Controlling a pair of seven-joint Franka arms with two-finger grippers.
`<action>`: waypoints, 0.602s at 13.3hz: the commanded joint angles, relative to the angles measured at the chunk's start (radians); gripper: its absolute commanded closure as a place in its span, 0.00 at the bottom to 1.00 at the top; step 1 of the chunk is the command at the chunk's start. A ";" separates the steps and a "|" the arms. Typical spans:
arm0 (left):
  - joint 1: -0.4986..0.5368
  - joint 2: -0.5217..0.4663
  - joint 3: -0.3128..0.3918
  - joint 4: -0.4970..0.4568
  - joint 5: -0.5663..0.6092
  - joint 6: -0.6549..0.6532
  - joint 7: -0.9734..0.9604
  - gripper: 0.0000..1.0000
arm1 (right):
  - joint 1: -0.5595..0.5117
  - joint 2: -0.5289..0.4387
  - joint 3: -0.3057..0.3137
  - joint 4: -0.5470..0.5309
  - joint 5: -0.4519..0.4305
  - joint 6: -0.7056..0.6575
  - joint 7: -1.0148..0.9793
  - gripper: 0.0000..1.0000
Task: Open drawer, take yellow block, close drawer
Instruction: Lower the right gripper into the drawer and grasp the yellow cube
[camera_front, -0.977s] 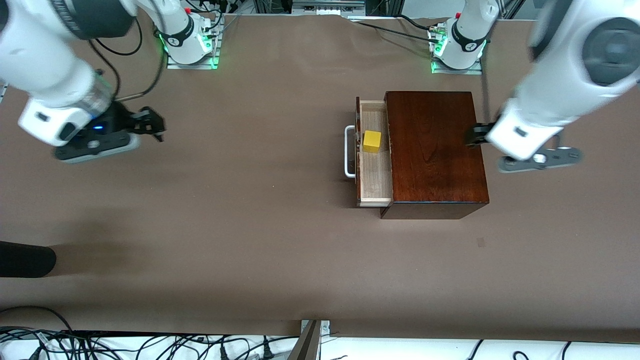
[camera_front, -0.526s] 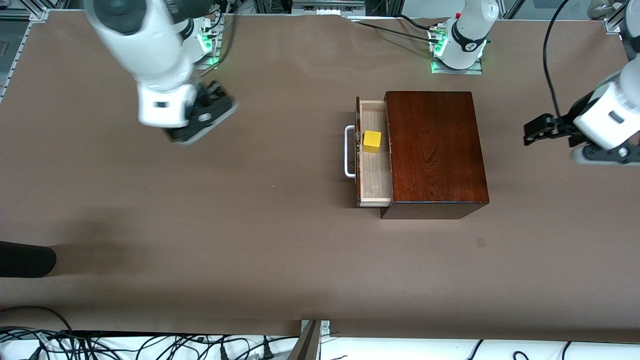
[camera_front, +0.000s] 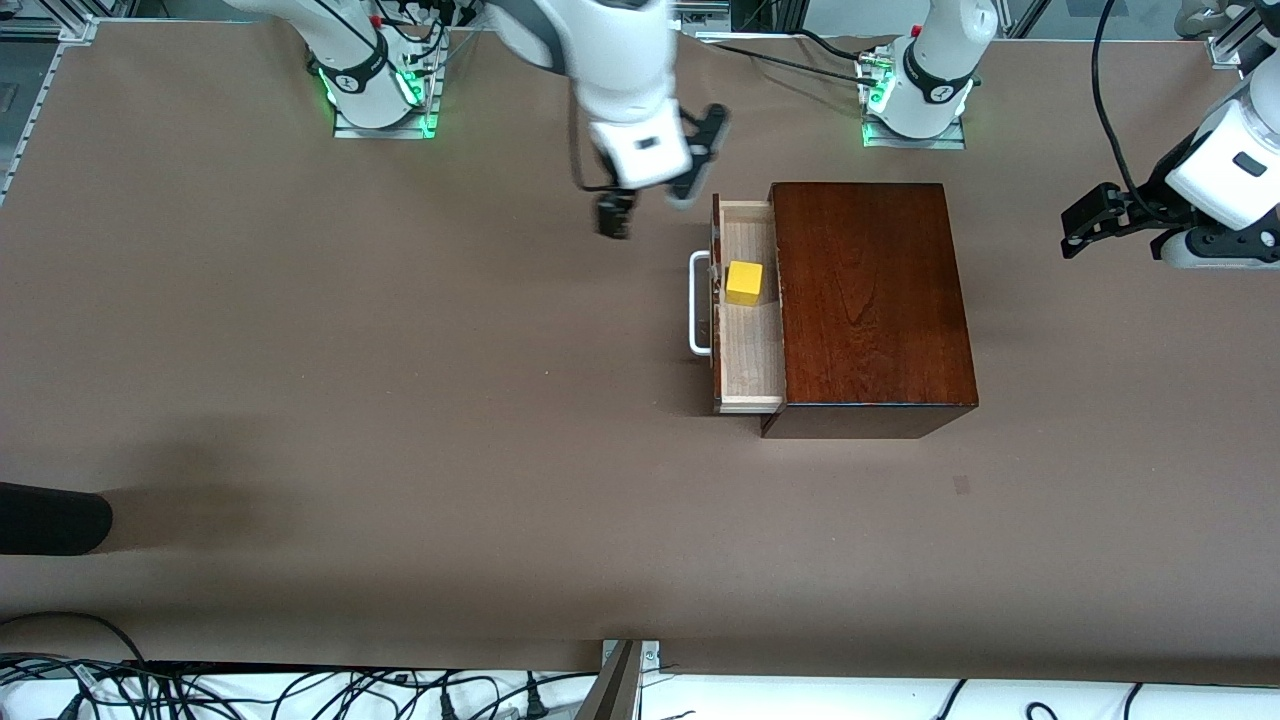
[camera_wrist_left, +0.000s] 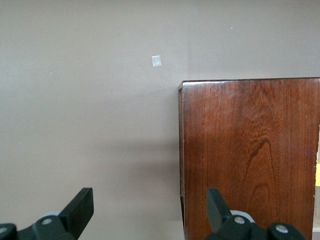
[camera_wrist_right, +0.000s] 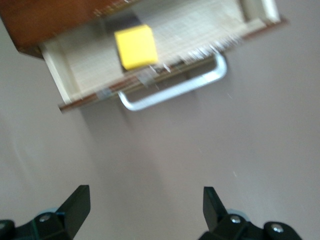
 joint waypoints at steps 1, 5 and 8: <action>-0.003 -0.008 -0.001 -0.002 -0.006 -0.012 0.024 0.00 | 0.052 0.197 -0.012 0.261 -0.002 -0.017 -0.027 0.00; -0.006 -0.008 -0.002 0.001 -0.005 -0.012 0.022 0.00 | 0.083 0.291 -0.013 0.304 -0.023 0.081 -0.105 0.00; -0.008 -0.008 -0.004 0.001 -0.005 -0.012 0.022 0.00 | 0.095 0.345 -0.018 0.306 -0.025 0.175 -0.107 0.00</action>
